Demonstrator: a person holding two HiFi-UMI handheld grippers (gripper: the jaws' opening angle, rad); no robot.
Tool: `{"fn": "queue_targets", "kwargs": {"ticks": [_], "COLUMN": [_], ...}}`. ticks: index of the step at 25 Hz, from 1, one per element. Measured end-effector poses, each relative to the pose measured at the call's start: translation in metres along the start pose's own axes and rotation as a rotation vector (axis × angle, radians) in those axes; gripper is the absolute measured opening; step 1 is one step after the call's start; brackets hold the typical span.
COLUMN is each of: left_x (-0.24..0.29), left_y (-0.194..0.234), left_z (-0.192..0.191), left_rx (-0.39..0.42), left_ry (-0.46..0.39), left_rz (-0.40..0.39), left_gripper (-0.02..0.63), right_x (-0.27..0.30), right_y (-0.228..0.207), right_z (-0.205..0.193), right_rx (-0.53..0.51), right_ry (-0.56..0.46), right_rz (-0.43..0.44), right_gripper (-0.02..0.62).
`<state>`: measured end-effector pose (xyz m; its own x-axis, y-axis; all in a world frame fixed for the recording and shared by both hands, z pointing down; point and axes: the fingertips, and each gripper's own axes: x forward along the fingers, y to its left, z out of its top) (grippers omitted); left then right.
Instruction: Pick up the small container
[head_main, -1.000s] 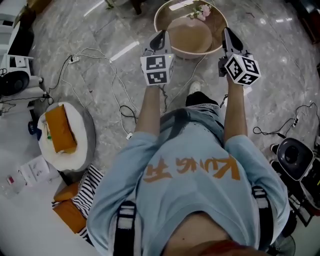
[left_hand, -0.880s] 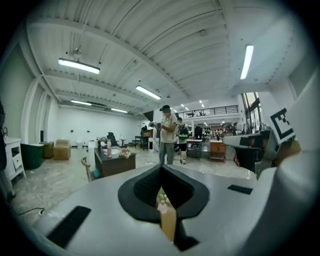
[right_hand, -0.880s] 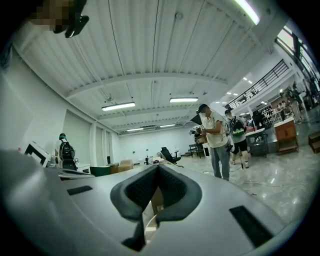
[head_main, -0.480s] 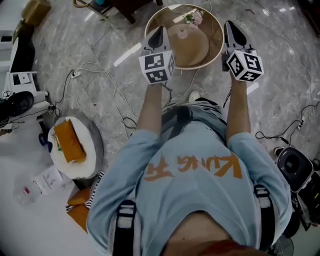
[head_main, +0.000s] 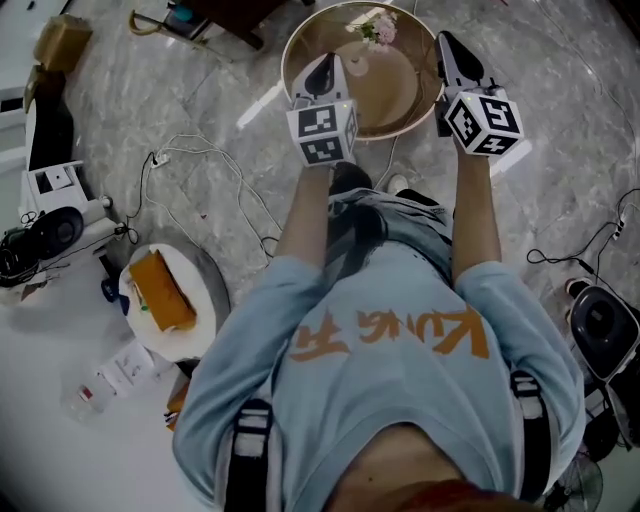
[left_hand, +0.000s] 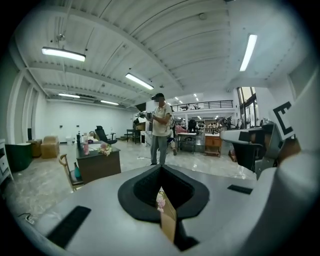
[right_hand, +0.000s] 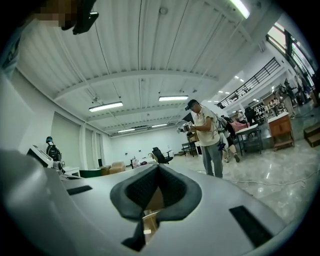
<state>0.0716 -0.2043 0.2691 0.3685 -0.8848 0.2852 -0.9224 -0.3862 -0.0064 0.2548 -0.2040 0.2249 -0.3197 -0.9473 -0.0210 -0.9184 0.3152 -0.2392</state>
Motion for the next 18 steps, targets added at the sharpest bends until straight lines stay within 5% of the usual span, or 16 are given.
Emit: {"fn": "queue_targets", "kwargs": {"ticks": [11, 18], "left_x": [0.033, 0.038], "left_y": [0.041, 0.062], "left_z": [-0.036, -0.102], "left_rx": [-0.08, -0.135], "left_ry": [0.072, 0.164], "left_rz": [0.056, 0.069], "left_gripper": [0.023, 0.023], "right_x": [0.037, 0.047], "right_y": [0.003, 0.019], "right_z": [-0.068, -0.146], "right_rx": [-0.026, -0.039], "right_ry": [0.15, 0.302], "right_rz": [0.043, 0.098], "right_gripper": [0.011, 0.011]}}
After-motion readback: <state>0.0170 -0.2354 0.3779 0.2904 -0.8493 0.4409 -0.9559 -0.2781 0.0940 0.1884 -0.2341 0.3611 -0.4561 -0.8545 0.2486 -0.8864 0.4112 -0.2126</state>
